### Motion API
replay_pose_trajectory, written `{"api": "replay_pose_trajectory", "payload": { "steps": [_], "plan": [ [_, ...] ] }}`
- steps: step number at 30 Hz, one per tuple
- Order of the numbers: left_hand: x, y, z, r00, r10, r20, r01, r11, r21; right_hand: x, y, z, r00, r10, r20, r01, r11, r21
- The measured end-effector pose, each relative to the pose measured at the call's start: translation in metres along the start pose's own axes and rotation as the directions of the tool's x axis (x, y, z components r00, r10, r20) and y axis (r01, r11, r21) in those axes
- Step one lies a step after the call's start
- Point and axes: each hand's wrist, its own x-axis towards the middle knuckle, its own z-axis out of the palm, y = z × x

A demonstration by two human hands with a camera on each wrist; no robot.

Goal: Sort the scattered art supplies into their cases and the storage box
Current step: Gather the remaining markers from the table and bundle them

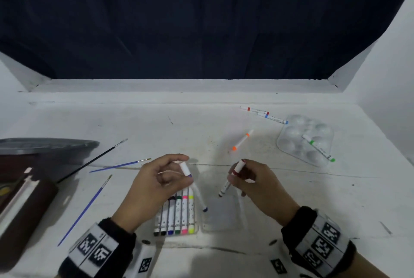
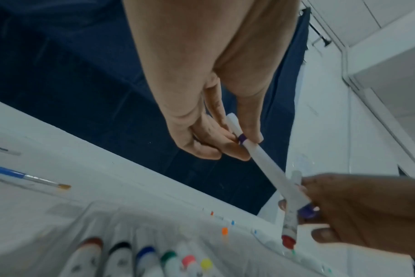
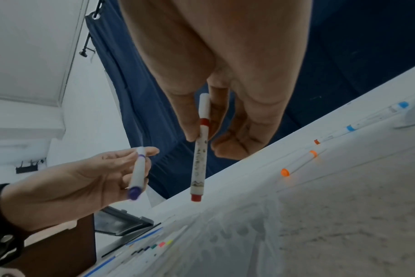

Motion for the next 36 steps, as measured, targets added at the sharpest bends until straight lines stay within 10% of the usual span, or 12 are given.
{"api": "replay_pose_trajectory", "payload": {
  "steps": [15,26,36],
  "plan": [
    [0.016,-0.024,0.026,0.975,-0.046,0.219,-0.106,0.766,0.634,0.013,-0.015,0.027,0.913,0.187,0.364,-0.118,0.972,-0.202],
    [0.014,-0.023,0.025,0.925,-0.145,0.352,-0.279,0.373,0.885,0.022,-0.012,0.031,0.920,0.169,0.352,-0.069,0.957,-0.280],
    [0.016,-0.020,0.030,0.924,-0.169,0.342,-0.273,0.334,0.902,0.014,-0.017,0.029,0.939,0.144,0.312,-0.064,0.966,-0.252]
  ]
}}
